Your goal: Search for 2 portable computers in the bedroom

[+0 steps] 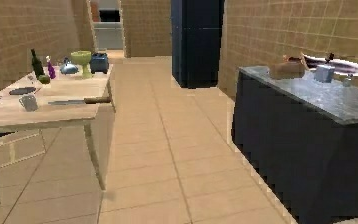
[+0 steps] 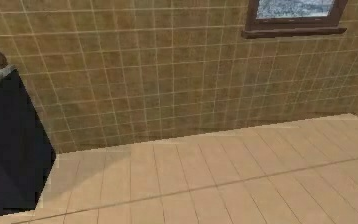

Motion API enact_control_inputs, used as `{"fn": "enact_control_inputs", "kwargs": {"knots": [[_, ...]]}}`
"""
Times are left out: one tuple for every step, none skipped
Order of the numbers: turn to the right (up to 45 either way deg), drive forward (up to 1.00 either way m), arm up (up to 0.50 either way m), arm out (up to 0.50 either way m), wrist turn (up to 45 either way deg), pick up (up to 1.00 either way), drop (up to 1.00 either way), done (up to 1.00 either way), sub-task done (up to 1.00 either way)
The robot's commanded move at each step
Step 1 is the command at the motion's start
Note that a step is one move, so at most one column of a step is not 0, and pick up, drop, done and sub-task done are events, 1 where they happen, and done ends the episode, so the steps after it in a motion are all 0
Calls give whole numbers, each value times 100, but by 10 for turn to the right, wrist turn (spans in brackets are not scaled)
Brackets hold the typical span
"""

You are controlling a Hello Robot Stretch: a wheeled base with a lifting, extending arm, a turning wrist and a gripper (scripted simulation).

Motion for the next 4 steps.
{"fn": "enact_control_inputs", "kwargs": {"knots": [[60,0,0,0,0,0,0,0,0],[0,100,0,0,0,0,0,0,0],[90,0,0,0,0,0,0,0,0],[0,25,0,0,0,0,0,0,0]]}}
